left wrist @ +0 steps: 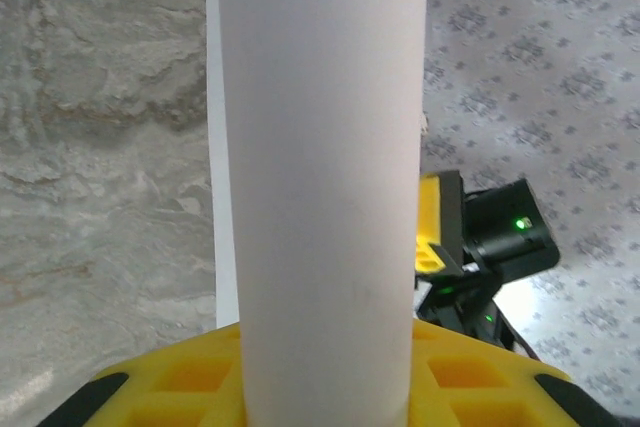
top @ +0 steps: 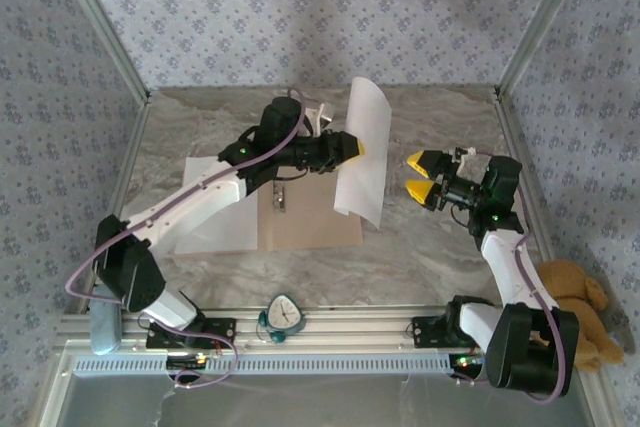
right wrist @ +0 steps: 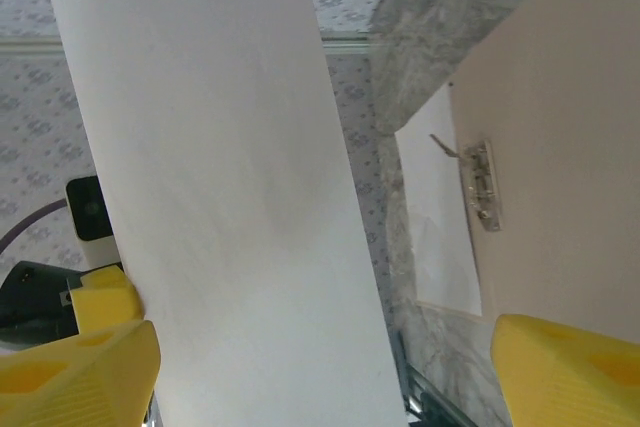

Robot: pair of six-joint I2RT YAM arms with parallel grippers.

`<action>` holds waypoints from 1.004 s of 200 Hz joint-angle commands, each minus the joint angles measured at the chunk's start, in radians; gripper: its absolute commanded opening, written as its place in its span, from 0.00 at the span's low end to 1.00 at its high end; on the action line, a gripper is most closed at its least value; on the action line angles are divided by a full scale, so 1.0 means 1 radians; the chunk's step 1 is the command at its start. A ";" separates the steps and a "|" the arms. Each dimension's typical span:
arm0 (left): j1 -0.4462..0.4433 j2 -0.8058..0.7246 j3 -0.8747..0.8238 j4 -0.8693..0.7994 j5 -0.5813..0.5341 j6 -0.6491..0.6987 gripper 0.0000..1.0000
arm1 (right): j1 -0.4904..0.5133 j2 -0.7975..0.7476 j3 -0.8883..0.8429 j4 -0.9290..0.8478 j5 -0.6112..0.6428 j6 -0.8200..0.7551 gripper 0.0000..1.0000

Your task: Put the files into the folder

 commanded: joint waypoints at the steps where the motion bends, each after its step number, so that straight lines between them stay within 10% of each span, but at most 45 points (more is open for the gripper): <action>1: -0.003 -0.061 0.032 -0.030 0.049 0.003 0.33 | 0.030 -0.015 0.021 0.144 -0.022 0.094 0.88; 201: 0.045 -0.261 -0.158 -0.042 0.073 -0.040 0.36 | 0.312 -0.012 0.081 0.579 0.050 0.362 0.72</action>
